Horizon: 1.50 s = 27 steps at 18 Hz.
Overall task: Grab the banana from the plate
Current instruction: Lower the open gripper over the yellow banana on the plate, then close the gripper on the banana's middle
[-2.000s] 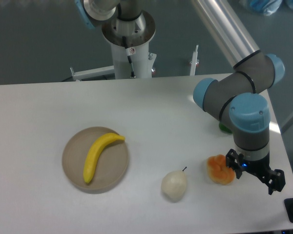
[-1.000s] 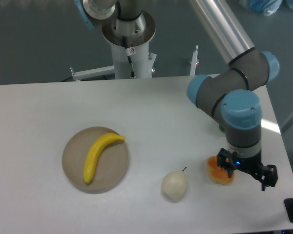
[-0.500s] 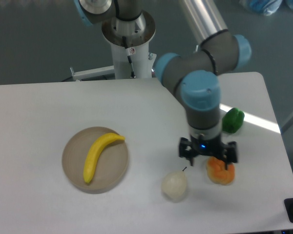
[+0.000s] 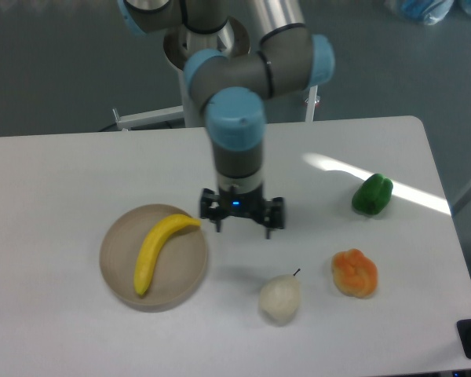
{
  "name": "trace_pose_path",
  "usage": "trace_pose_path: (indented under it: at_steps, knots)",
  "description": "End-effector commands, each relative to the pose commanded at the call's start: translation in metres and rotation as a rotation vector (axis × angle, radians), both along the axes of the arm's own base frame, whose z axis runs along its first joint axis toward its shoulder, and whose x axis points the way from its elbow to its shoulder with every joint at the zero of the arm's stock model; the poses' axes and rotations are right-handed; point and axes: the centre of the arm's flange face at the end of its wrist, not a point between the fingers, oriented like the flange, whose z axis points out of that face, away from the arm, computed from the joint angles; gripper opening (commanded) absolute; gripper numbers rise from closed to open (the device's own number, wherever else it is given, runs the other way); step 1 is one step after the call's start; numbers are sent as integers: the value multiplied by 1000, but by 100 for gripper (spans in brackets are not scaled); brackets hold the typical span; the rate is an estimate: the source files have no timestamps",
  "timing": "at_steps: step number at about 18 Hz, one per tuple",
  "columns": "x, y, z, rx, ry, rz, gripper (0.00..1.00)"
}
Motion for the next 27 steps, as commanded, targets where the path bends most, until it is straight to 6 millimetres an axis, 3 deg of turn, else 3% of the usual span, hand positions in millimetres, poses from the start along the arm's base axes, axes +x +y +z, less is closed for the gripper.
trace_pose_path:
  at_steps: [3, 7, 14, 17, 24, 25, 26, 27]
  knots:
    - [29, 13, -21, -6, -1, -44, 100]
    - [52, 23, -40, -16, -6, -60, 100]
    - [107, 26, -67, -53, -14, -97, 100]
    - [118, 26, -84, -71, -17, -113, 100]
    - [117, 28, -98, -90, -20, -123, 100]
    - [117, 28, -98, -90, -20, -123, 98]
    - [116, 28, -97, -89, -17, -121, 89]
    - [116, 28, -95, -86, -16, -123, 73]
